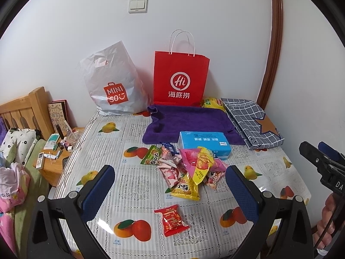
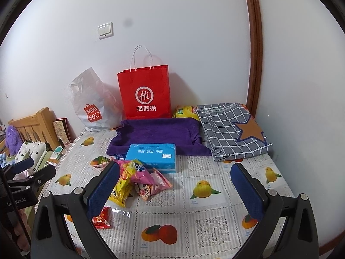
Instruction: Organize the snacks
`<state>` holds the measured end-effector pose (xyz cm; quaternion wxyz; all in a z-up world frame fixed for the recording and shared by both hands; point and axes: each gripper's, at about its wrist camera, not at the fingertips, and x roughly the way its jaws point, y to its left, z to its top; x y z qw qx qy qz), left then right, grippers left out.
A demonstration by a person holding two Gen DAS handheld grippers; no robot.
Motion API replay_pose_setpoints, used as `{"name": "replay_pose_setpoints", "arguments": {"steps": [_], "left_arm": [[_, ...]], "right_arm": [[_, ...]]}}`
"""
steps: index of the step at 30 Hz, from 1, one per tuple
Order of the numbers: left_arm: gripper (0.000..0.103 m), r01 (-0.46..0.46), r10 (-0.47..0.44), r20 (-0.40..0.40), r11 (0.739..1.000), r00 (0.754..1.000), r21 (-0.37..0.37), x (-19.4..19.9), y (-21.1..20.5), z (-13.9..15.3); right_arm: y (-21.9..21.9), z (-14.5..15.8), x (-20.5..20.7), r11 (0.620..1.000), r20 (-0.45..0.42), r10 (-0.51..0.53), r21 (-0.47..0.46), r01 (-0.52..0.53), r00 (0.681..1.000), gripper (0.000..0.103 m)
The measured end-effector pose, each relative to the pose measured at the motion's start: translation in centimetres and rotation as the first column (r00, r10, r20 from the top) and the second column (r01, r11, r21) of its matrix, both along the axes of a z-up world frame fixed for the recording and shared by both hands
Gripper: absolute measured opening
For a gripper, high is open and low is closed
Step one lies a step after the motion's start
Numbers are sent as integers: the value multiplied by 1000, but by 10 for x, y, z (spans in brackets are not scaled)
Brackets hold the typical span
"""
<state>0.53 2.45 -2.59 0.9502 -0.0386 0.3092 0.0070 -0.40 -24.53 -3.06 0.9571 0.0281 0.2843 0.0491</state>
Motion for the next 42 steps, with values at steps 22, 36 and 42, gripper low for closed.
{"name": "replay_pose_setpoints", "arguments": {"steps": [22, 36, 42], "left_arm": [[100, -22, 21, -174, 1000, 985, -5, 32, 19, -72], [85, 9, -32, -368, 998, 929, -63, 43, 14, -153], [68, 35, -65, -431, 996, 900, -79, 52, 0, -177]], "right_arm": [[2, -48, 30, 1000, -95, 4, -6, -5, 995, 98], [18, -110, 62, 999, -213, 27, -27, -34, 977, 89], [18, -129, 76, 999, -258, 29, -34, -39, 966, 86]]}}
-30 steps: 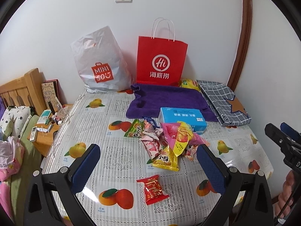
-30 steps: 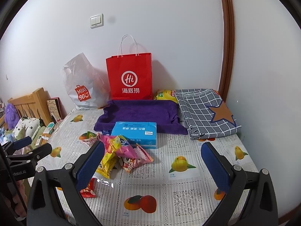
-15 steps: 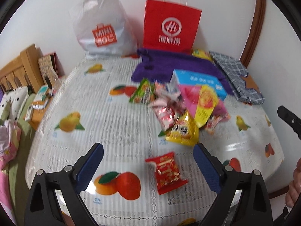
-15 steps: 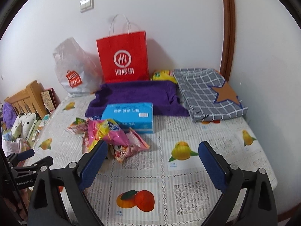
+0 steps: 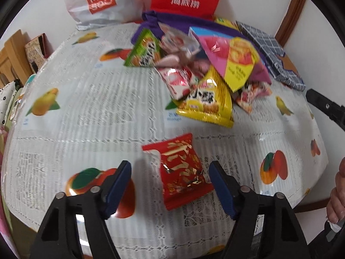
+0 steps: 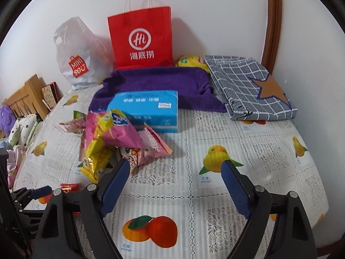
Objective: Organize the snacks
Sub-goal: 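Lower the left gripper onto the red candy packet and close it, then lift the red candy packet with the left gripper while the right gripper grasps the pink-yellow chip bag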
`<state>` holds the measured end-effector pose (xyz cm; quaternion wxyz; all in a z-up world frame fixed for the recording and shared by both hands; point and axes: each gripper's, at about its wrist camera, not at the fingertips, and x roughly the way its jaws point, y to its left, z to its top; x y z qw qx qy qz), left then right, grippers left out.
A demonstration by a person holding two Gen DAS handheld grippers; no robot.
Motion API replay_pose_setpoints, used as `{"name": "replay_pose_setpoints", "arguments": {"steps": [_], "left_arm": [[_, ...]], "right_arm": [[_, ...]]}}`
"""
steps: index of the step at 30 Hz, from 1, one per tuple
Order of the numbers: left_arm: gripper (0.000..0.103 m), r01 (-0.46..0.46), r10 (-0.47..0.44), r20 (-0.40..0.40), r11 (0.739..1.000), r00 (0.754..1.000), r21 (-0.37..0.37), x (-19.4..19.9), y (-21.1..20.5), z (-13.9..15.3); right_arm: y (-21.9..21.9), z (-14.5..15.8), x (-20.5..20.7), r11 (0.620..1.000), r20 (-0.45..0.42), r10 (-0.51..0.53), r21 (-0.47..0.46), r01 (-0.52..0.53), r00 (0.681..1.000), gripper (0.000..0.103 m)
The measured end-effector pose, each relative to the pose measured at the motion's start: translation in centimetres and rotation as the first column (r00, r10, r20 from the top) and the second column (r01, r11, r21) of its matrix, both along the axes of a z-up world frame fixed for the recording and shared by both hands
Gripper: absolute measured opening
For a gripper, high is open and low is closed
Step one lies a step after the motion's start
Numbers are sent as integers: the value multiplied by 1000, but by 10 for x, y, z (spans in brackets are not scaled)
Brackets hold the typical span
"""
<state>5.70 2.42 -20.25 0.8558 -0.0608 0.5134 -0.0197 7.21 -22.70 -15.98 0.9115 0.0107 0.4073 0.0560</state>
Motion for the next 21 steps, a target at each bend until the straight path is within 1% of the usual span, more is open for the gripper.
{"name": "replay_pose_setpoints", "arguments": {"steps": [2, 4, 7, 9, 15, 18, 21], "left_arm": [[63, 8, -8, -12, 1000, 1000, -5, 3, -4, -5], [52, 8, -8, 2, 1000, 1000, 15, 6, -9, -5], [48, 19, -19, 10, 999, 1000, 32, 12, -13, -4], [47, 19, -20, 11, 999, 1000, 41, 19, -11, -3], [47, -32, 32, 6, 996, 999, 81, 43, 6, 2], [47, -60, 60, -3, 995, 998, 79, 54, 15, 3], [47, -83, 83, -2, 993, 997, 78, 65, 25, 5]], "right_arm": [[0, -4, 5, 1000, -14, 5, 4, -5, 1000, 86], [-1, -6, 9, 1000, -20, 11, 0, -11, 1000, 85], [0, -8, 14, 1000, -24, 23, 5, -23, 999, 85], [1, -8, 19, 999, -27, 35, 14, -35, 999, 85], [14, -1, 37, 995, -16, 87, 55, -86, 996, 85], [25, 3, 49, 989, -11, 124, 84, -123, 992, 85], [42, 4, 62, 981, -17, 174, 94, -172, 985, 85]]}}
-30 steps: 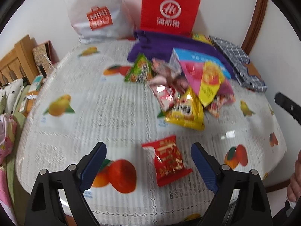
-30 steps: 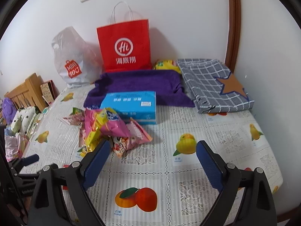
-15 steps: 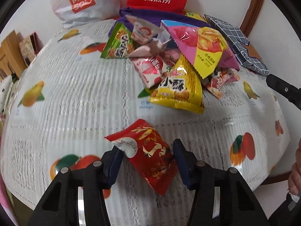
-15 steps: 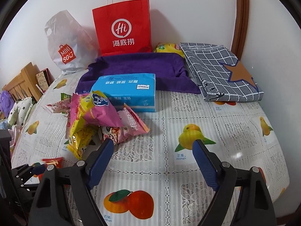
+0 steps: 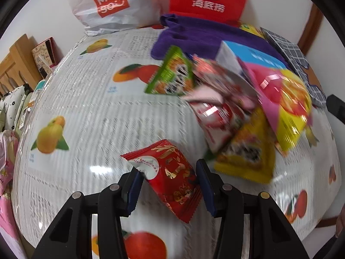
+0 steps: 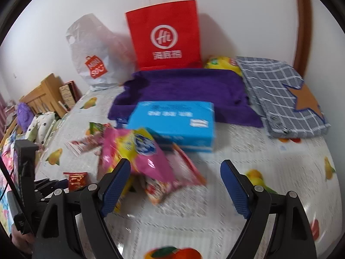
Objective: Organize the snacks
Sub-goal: 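Lift the red candy packet with the left gripper while the right gripper grasps the pink-yellow chip bag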
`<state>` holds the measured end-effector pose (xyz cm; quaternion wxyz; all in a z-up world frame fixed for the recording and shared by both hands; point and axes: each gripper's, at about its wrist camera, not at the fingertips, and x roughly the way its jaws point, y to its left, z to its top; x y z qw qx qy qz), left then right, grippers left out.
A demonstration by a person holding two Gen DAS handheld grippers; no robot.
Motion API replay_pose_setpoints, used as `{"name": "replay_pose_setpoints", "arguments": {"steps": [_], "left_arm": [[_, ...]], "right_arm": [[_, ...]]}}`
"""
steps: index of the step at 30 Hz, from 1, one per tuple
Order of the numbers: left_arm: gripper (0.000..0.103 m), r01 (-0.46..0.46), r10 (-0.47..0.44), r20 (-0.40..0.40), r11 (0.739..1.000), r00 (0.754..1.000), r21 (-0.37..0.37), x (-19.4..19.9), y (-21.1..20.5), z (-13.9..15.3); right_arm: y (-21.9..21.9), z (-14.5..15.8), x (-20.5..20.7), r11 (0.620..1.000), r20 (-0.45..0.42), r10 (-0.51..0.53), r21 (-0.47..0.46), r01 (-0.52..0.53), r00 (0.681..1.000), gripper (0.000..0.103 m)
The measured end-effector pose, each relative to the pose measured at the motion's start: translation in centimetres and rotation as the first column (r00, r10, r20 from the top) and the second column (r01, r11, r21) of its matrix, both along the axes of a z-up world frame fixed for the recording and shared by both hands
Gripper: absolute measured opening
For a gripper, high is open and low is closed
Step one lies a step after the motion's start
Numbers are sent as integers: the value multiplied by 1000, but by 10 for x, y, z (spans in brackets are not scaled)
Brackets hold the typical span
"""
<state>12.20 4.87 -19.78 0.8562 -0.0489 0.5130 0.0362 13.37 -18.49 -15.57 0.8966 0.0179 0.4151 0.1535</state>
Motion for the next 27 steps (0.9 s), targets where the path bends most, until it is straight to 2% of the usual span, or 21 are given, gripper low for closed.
{"name": "replay_pose_setpoints", "arguments": {"steps": [5, 12, 15, 16, 18, 20, 24, 27], "left_arm": [[47, -26, 26, 1, 1000, 1000, -5, 16, 13, 1], [48, -43, 43, 0, 999, 999, -20, 31, 30, -3], [49, -37, 37, 1, 999, 999, -28, 35, 33, -4], [49, -35, 35, 1, 999, 999, -31, 35, 34, -5], [49, -31, 31, 1, 999, 1000, -40, 35, 35, -6], [49, -26, 26, 5, 998, 1000, -54, 35, 36, -6], [49, -16, 17, 8, 997, 1000, -71, 33, 35, -5], [49, -6, 6, 9, 997, 1000, -80, 33, 32, -4]], "right_arm": [[27, -3, 18, 998, -13, 67, -18, -67, 998, 85], [44, -20, 35, 995, -73, 102, -4, -103, 992, 85], [49, -28, 39, 994, -107, 112, 3, -112, 988, 78], [50, -32, 39, 993, -120, 118, 6, -118, 986, 71], [48, -33, 37, 992, -121, 124, 25, -122, 985, 69], [43, -30, 33, 991, -117, 128, 41, -124, 985, 60], [28, -25, 28, 992, -123, 111, 79, -102, 986, 55], [13, -19, 22, 996, -101, 71, 58, -65, 992, 54]]}}
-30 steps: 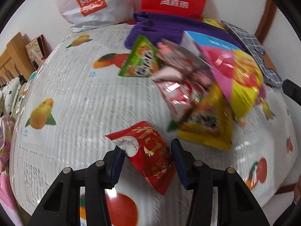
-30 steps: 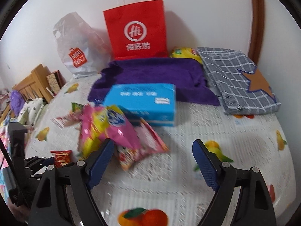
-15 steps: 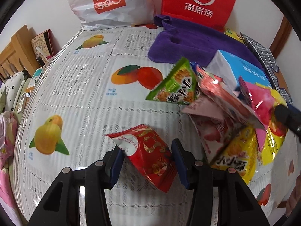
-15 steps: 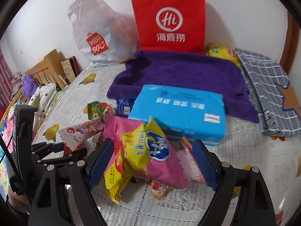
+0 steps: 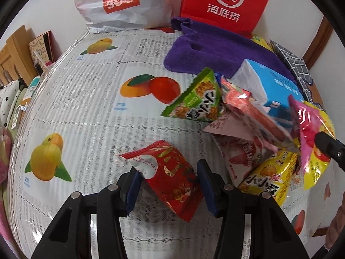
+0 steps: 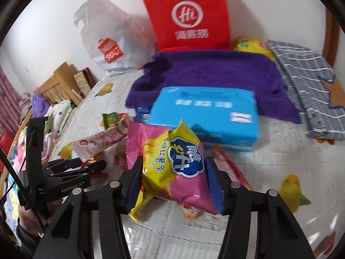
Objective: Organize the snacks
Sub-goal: 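Lift the red candy packet with the left gripper while the right gripper grasps the pink-yellow chip bag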
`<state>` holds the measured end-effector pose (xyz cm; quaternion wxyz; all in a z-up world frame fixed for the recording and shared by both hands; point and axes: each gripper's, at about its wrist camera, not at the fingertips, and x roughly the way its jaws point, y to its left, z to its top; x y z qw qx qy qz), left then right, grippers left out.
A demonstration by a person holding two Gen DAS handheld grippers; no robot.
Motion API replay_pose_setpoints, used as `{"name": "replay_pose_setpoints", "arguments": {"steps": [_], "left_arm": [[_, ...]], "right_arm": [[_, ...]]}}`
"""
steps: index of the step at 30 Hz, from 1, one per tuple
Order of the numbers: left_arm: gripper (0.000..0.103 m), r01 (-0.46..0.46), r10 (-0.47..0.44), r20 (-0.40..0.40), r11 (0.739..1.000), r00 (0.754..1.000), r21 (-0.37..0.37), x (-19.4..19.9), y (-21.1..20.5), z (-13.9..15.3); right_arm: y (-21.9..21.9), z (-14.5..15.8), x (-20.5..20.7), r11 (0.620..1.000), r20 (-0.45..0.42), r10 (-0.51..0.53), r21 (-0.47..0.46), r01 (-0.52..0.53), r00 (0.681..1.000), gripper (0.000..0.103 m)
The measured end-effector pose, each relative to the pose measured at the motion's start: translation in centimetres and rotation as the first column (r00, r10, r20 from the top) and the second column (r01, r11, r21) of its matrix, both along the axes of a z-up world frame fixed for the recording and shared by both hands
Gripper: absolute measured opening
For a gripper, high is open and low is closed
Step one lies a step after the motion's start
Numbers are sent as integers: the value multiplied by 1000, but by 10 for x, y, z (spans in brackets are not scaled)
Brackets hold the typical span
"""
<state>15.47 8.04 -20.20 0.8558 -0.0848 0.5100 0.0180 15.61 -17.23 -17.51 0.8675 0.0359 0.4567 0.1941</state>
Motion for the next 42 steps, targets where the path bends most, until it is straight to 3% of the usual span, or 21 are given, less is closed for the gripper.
{"name": "replay_pose_setpoints", "arguments": {"steps": [9, 14, 17, 19, 21, 24, 28, 42], "left_arm": [[51, 19, -19, -5, 1000, 1000, 7, 7, -13, -2], [66, 13, -13, -8, 999, 1000, 29, 8, -15, -5], [66, 8, -8, 5, 998, 1000, 55, 6, -19, -6], [63, 12, -13, 13, 997, 1000, 74, 6, -21, -7], [43, 11, -13, 20, 995, 1000, 97, 5, -22, -6], [36, 23, -24, 14, 996, 1000, 84, 6, -18, -4], [34, 16, -16, 12, 999, 1000, 40, 7, -10, 0], [34, -19, 16, 90, 999, 996, 35, -7, 9, 47]], "right_arm": [[-70, 11, -10, 984, 41, -169, -53, 171, 985, 54], [-108, -8, -10, 963, 3, -258, -85, 258, 966, 54], [-119, -26, -9, 955, -24, -277, -116, 272, 961, 54], [-122, -37, -9, 953, -38, -280, -130, 273, 959, 54], [-123, -45, -9, 951, -45, -287, -134, 279, 957, 54], [-125, -45, -11, 953, -34, -285, -120, 279, 958, 54], [-126, -40, -11, 954, -36, -288, -101, 284, 957, 54], [-118, 4, -10, 954, 53, -288, -71, 291, 956, 54]]}}
